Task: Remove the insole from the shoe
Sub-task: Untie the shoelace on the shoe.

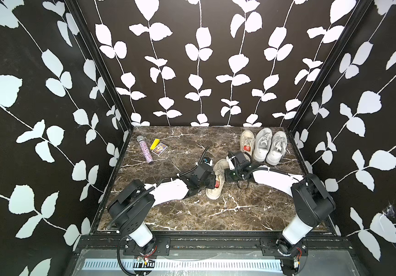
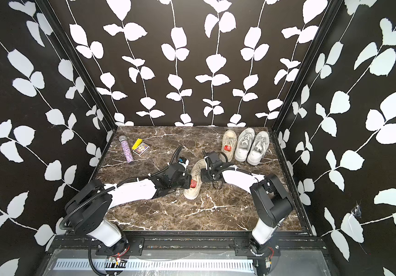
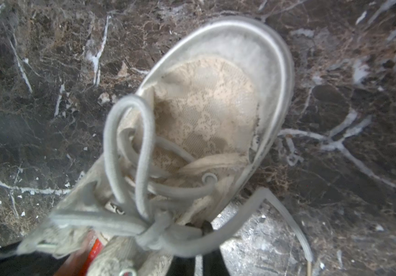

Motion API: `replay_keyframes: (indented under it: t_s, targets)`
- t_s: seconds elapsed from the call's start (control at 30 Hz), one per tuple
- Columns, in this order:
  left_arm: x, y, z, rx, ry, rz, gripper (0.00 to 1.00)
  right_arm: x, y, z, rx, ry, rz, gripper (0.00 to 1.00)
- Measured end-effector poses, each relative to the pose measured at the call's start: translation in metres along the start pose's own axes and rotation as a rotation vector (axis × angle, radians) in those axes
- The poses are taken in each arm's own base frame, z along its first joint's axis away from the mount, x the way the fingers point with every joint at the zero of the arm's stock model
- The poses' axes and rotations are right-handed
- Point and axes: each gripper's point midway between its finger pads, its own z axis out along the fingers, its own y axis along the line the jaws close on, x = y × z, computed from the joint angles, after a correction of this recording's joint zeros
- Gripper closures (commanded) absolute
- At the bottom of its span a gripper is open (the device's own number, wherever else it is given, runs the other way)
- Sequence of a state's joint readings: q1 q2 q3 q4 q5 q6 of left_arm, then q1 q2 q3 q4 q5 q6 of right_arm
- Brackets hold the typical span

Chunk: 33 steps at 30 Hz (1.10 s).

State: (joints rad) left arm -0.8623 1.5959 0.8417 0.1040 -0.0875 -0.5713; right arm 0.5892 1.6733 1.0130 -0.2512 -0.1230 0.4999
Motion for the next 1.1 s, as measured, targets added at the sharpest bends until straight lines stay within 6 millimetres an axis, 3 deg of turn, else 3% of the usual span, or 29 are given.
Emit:
replay_keyframes:
  t_s: [0.5,0.6,0.83,1.1]
  targets:
    - [-0.001,0.014,0.001,-0.036,-0.007,-0.022,1.0,0.008,-0.012,-0.007,0.048,-0.015,0.012,1.0]
    - [-0.002,0.015,0.001,-0.042,-0.009,-0.023,1.0,0.011,-0.016,-0.017,0.065,-0.029,0.018,1.0]
    - [-0.002,0.022,0.001,-0.055,-0.012,-0.037,1.0,-0.005,-0.028,-0.05,0.075,-0.121,0.073,1.0]
    - [-0.003,0.028,0.0,-0.061,-0.022,-0.057,1.0,0.003,-0.048,-0.067,0.127,-0.131,0.107,1.0]
